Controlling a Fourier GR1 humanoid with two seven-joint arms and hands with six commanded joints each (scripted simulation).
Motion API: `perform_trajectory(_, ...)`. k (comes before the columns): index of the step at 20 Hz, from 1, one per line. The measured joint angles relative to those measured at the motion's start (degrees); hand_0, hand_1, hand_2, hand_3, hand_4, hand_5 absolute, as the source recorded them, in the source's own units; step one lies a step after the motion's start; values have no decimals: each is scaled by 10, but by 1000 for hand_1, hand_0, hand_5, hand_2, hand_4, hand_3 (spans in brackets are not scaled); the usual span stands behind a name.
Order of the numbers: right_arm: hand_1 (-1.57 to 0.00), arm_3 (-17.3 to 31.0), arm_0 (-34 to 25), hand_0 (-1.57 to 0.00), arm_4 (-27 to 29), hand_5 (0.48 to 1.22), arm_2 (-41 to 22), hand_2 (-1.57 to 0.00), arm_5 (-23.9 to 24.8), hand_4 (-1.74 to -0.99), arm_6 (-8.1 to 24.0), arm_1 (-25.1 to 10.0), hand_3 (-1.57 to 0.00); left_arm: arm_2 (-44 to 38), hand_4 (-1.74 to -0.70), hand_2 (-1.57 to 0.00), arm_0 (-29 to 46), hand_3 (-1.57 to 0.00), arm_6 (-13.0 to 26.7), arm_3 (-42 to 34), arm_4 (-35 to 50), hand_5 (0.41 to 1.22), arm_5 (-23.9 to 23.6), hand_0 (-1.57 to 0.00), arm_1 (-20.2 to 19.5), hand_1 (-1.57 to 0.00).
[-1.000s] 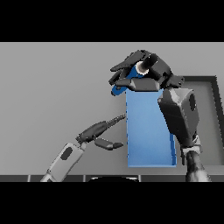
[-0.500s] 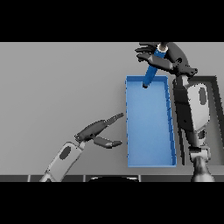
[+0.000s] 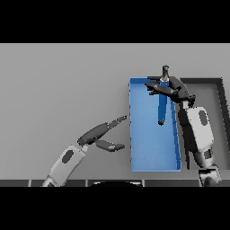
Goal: Pick up the blue pipe and place it into the blue bin.
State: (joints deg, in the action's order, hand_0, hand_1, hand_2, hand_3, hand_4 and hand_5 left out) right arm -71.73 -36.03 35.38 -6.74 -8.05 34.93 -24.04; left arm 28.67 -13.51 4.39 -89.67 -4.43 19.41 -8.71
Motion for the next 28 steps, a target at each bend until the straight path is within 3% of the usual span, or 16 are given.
perform_trajectory(1, -1571, 8, 8, -1571, 6, 1114, -19, -1571, -1, -1591, 0, -11, -1571, 1, -884, 1, -3, 1, 2, 1, -4, 460, -5, 1, 4, 1)
perform_trajectory(2, -1571, 20, 14, -1571, 13, 1110, -44, -1571, 6, -1599, 0, -23, -1330, 1, -885, 1, 2, 1, -3, -5, 0, 457, -1, 1, 0, 1)
perform_trajectory(3, -1459, 32, 15, -1563, 23, 1133, -74, -1393, 18, -1547, 0, -36, -1122, 1, -886, 1, 5, 1, -2, -10, 4, 455, 2, 1, -3, 1)
perform_trajectory(4, -1167, 55, 7, -1306, 47, 1150, -111, -1114, 34, -1503, 0, -52, -897, -1, -886, 1, 1, 1, 7, -6, 3, 453, 2, 1, -3, 1)
perform_trajectory(6, -746, 91, -19, -836, 130, 1176, -198, -712, 68, -1392, -2, -88, -574, 4, -885, 1, -3, 1, 12, -5, 1, 453, 0, 1, 6, 1)
perform_trajectory(8, -477, 92, -30, -534, 183, 1141, -258, -456, 90, -1285, -1, -109, -367, 4, -888, 1, 3, 1, 5, -8, 1, 453, 0, 1, 3, 1)
perform_trajectory(10, -305, 87, -49, -342, 207, 1028, -323, -291, 71, -1208, 0, -141, -234, 0, -891, 1, -2, 1, 20, -6, 3, 452, -5, 1, 6, 1)
perform_trajectory(14, -124, 85, -66, -139, 127, 857, -372, -119, 57, -1131, -9, -153, -95, 1, -897, 1, 9, 1, 6, -17, 7, 450, 2, 1, -5, 1)
perform_trajectory(19, -40, 112, -68, -45, 99, 717, -380, -38, 61, -1124, -42, -142, -31, 0, -912, 1, 3, 1, 16, -12, 6, 458, -2, 1, 1, 1)
perform_trajectory(28, -8, 113, -72, -9, 99, 674, -377, -7, 49, -1129, -53, -148, -6, 4, -920, 1, 2, 1, 10, 2, 3, 467, -2, 1, 11, 1)
